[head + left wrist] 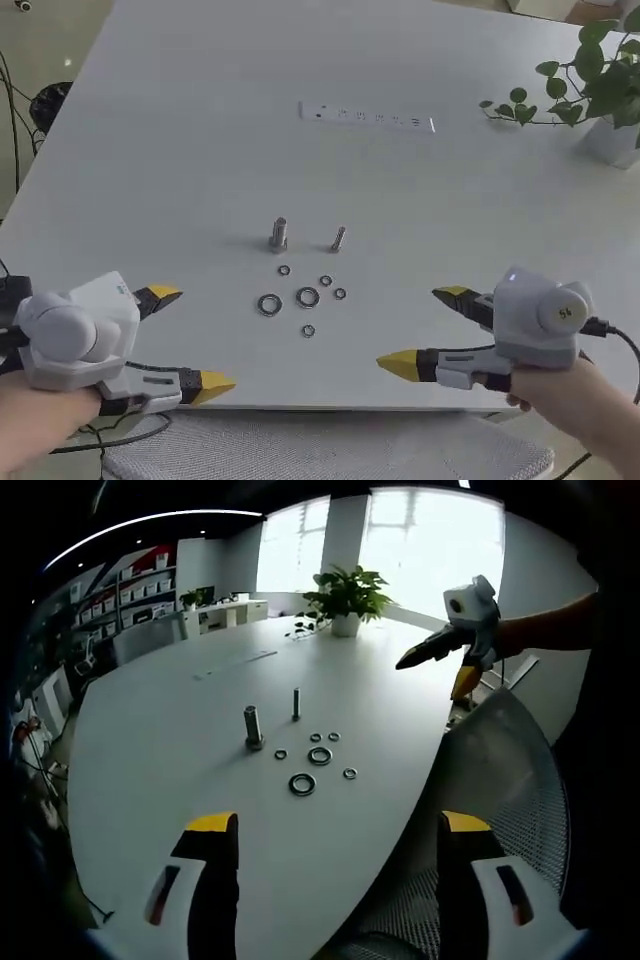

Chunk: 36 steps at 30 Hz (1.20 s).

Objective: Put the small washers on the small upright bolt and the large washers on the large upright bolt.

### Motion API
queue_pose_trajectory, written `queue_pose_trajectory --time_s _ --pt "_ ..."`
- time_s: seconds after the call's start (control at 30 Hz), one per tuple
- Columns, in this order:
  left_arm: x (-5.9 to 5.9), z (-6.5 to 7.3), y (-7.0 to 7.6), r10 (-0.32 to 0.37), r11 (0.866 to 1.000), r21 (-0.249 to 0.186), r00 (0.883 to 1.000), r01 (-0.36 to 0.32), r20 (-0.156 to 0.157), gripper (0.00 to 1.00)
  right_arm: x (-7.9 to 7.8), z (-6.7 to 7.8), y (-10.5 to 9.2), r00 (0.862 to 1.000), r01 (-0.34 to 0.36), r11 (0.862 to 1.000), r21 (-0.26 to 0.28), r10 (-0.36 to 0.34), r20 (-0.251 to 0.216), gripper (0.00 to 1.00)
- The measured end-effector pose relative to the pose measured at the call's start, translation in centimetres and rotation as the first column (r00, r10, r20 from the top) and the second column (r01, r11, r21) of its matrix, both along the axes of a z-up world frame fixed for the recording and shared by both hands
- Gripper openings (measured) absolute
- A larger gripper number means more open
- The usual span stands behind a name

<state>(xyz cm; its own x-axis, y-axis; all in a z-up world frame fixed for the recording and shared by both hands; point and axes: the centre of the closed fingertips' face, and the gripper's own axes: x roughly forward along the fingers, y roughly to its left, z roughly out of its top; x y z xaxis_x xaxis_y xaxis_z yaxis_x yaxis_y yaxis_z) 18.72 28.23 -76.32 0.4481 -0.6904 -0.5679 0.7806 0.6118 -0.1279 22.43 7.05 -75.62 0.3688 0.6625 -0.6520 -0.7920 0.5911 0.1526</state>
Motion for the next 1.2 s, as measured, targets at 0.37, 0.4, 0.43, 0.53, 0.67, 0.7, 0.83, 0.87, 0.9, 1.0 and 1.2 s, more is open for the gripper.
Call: queue_pose_trajectory --time_s 0.37,0.4,0.43,0.53,0.67,0.7,0.83,0.87,0.9,1.0,1.2 --pt "0.2 -0.6 -0.7 -0.005 1.0 0.001 1.0 0.005 -0.009 0.82 2.1 -1.0 2.0 0.994 -0.103 0.991 -0.081 0.1 -0.046 0.8" --pt "0.1 -0.6 -0.8 -0.007 1.0 0.0 1.0 0.007 -0.01 0.82 2.1 -1.1 2.1 0.993 -0.112 0.99 -0.085 0.109 -0.045 0.8" --pt "0.1 -0.7 -1.0 -0.01 1.0 0.003 1.0 0.01 -0.01 0.83 2.2 -1.2 2.4 0.992 -0.123 0.988 -0.089 0.119 -0.047 0.79" --pt "0.0 -0.8 -1.1 -0.018 1.0 0.006 1.0 0.018 -0.008 0.83 2.3 -1.8 2.7 0.989 -0.145 0.984 -0.106 0.139 -0.058 0.77" --pt "0.0 -1.0 -1.0 -0.016 1.0 0.008 1.0 0.016 -0.013 0.84 2.3 -2.5 3.1 0.983 -0.179 0.975 -0.132 0.171 -0.069 0.75" --pt "0.0 -1.1 -1.0 -0.016 1.0 0.006 1.0 0.016 -0.017 0.84 2.4 -2.6 3.2 0.981 -0.187 0.972 -0.142 0.179 -0.071 0.75" --pt "-0.4 -1.7 -1.1 -0.041 0.999 0.032 0.999 0.041 -0.016 0.84 2.8 -2.7 3.8 0.979 -0.201 0.968 -0.148 0.192 -0.071 0.74" --pt "-0.4 -1.8 -1.1 -0.043 0.998 0.034 0.999 0.044 -0.016 0.84 2.9 -2.7 3.9 0.977 -0.211 0.965 -0.158 0.202 -0.07 0.74" --pt "-0.4 -1.8 -1.2 -0.044 0.998 0.033 0.999 0.044 -0.015 0.84 2.9 -2.8 4.0 0.975 -0.222 0.96 -0.171 0.214 -0.066 0.73" --pt "-0.3 -1.6 -1.3 -0.035 0.999 0.023 0.999 0.035 -0.016 0.84 3.0 -3.1 4.3 0.966 -0.26 0.942 -0.211 0.252 -0.065 0.71" --pt "-0.3 -1.7 -1.1 -0.043 0.998 0.037 0.999 0.044 -0.013 0.84 3.6 -3.4 5.1 0.952 -0.306 0.918 -0.251 0.301 -0.059 0.68"
